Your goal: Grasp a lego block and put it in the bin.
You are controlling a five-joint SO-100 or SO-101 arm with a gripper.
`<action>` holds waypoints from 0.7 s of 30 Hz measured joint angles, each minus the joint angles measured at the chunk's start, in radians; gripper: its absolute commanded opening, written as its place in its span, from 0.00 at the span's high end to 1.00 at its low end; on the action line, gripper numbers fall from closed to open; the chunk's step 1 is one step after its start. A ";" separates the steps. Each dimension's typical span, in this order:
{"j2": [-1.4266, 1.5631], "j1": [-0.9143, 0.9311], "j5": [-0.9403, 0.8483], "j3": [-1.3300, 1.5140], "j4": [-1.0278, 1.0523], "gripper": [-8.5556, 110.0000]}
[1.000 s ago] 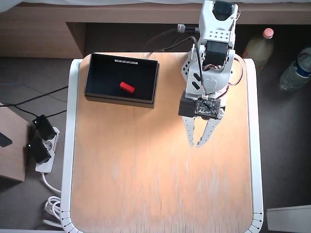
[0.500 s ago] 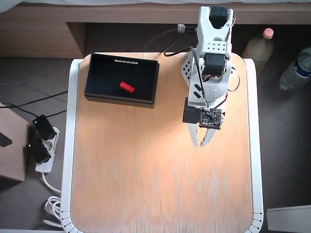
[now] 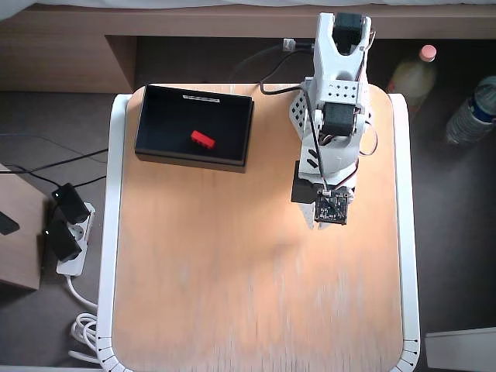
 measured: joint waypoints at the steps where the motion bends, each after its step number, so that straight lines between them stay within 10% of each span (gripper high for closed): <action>1: 0.000 0.000 0.000 0.000 0.000 0.92; 21: 0.000 0.000 -0.183 0.084 0.121 0.93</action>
